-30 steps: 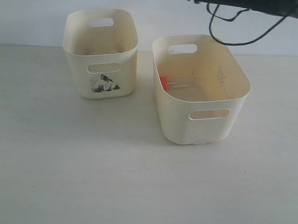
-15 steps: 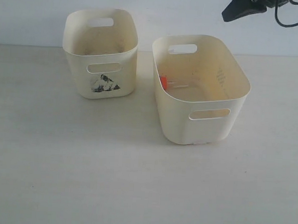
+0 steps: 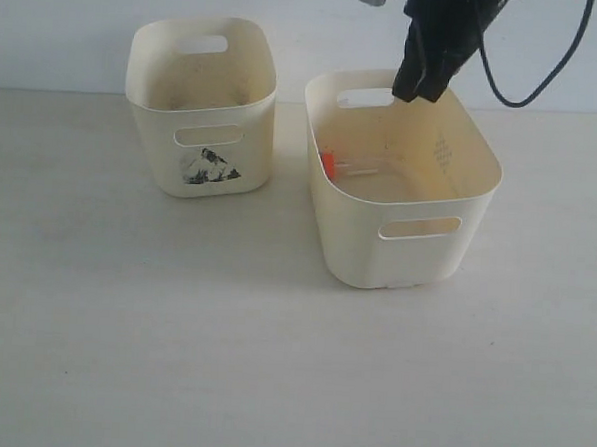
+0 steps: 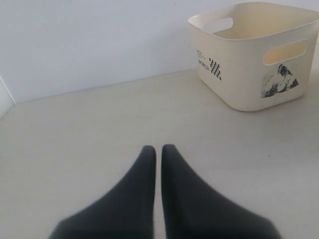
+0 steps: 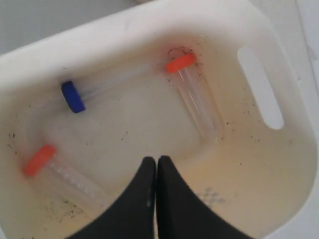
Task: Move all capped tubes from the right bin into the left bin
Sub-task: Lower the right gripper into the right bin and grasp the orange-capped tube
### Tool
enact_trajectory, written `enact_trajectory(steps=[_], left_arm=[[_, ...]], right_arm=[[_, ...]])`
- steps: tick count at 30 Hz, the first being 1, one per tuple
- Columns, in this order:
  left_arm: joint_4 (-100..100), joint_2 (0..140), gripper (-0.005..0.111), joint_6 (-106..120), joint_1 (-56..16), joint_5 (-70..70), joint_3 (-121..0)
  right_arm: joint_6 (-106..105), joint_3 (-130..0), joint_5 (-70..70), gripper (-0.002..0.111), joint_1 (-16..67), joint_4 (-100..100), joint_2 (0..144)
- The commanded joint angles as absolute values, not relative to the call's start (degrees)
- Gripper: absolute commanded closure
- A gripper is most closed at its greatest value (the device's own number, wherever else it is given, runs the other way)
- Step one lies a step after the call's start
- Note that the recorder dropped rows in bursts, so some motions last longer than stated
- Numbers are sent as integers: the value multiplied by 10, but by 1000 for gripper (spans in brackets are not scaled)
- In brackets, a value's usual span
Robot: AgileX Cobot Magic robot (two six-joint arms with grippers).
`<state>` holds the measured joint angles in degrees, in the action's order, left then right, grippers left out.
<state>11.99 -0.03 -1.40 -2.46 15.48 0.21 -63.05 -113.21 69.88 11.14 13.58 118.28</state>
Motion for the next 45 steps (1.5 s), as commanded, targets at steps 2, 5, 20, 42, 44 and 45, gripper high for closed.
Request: enact_trajectory(steps=[2, 5, 20, 42, 44, 45], left_arm=[[118, 0, 102, -22, -25, 150, 0], [118, 0, 102, -22, -25, 150, 0], [118, 0, 102, -22, -25, 150, 0], [118, 0, 102, -22, -25, 150, 0], [118, 0, 102, -22, -25, 150, 0], [118, 0, 102, -22, -25, 150, 0]], right_arm=[[-640, -1133, 700, 109, 127, 117, 1195], [-640, -1133, 700, 109, 139, 94, 1195], [-691, -1131, 700, 109, 145, 48, 1207], [-708, -1131, 610, 109, 143, 28, 1275], [-718, -1131, 614, 109, 143, 29, 1283], [-719, -1131, 614, 109, 143, 27, 1286]])
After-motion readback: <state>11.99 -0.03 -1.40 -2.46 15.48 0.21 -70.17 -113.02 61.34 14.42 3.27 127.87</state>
